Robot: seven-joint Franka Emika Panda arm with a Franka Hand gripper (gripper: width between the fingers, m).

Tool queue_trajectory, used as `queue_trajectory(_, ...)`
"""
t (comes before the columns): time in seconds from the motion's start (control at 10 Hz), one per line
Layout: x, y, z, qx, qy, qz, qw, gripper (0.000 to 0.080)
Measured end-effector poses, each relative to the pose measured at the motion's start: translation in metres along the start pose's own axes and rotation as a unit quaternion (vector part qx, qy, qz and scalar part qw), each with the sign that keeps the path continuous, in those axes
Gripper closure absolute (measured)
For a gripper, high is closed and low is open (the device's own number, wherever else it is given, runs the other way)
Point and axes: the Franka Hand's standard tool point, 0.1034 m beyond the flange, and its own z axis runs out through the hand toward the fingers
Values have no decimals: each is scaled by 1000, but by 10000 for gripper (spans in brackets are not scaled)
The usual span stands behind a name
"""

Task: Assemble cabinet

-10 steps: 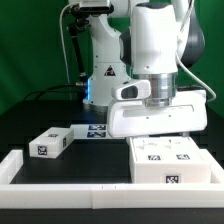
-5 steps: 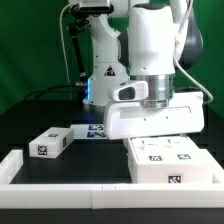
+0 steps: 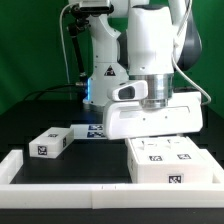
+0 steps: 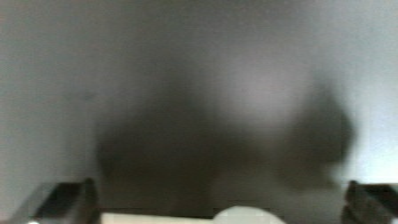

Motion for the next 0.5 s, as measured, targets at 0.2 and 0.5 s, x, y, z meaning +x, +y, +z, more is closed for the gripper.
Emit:
queue_trajectory(0.2,0,-1,0,0,-1,-1,1000,406)
queue_trajectory(0.5,-1,-1,0,0,-1,-3,1000,593)
